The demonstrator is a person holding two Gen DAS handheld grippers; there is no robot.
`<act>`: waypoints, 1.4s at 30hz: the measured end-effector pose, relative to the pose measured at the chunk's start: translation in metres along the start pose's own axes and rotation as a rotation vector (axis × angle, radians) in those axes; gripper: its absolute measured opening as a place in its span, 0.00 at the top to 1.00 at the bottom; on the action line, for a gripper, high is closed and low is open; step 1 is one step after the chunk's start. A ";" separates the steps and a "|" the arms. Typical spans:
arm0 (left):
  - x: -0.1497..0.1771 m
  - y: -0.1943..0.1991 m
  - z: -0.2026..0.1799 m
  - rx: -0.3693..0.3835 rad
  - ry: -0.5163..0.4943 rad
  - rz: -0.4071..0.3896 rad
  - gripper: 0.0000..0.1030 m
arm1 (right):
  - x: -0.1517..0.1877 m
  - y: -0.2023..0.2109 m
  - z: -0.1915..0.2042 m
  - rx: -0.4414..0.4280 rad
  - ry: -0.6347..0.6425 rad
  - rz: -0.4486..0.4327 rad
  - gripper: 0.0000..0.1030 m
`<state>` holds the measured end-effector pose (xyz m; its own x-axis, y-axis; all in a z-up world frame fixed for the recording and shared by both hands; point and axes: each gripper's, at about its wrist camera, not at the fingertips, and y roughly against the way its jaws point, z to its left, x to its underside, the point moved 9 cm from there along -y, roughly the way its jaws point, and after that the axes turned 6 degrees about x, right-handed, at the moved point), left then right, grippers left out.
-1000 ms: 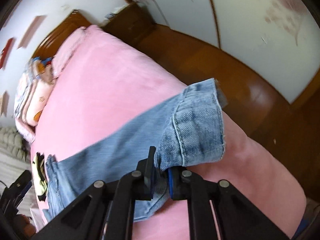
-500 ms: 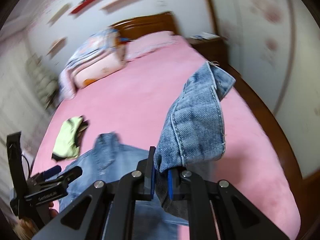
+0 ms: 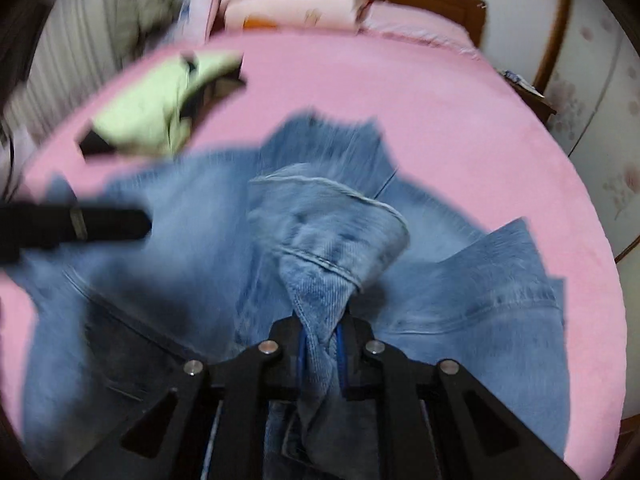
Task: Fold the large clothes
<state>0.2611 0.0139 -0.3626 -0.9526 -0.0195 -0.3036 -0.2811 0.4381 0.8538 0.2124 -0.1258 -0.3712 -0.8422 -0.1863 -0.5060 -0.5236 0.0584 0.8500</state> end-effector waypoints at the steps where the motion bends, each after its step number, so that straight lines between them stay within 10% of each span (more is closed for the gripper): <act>1: -0.001 -0.005 0.002 0.008 -0.004 0.005 0.10 | 0.009 -0.010 0.007 0.017 0.017 0.025 0.77; 14: -0.013 -0.025 -0.043 0.289 -0.010 0.092 0.10 | 0.025 0.050 -0.029 -0.048 -0.094 -0.012 0.63; 25: 0.028 -0.058 -0.104 -0.041 -0.065 0.174 0.09 | 0.051 0.074 -0.086 -0.027 -0.207 0.016 0.63; 31: 0.031 -0.086 -0.107 -0.391 -0.123 0.179 0.09 | 0.067 0.078 -0.124 0.014 -0.229 0.027 0.63; 33: 0.029 -0.090 -0.104 -0.471 -0.147 0.160 0.21 | 0.074 0.078 -0.139 0.035 -0.237 0.040 0.63; 35: 0.029 -0.095 -0.102 -0.485 -0.165 0.169 0.57 | 0.083 0.080 -0.157 0.048 -0.242 0.046 0.63; 42: 0.018 -0.086 -0.098 -0.394 -0.119 0.095 0.78 | 0.136 0.089 -0.209 0.135 -0.148 0.081 0.60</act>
<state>0.2569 -0.1124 -0.3996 -0.9629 0.1185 -0.2424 -0.2374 0.0550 0.9699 0.0778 -0.3509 -0.3336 -0.8866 -0.0307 -0.4615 -0.4579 0.1997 0.8663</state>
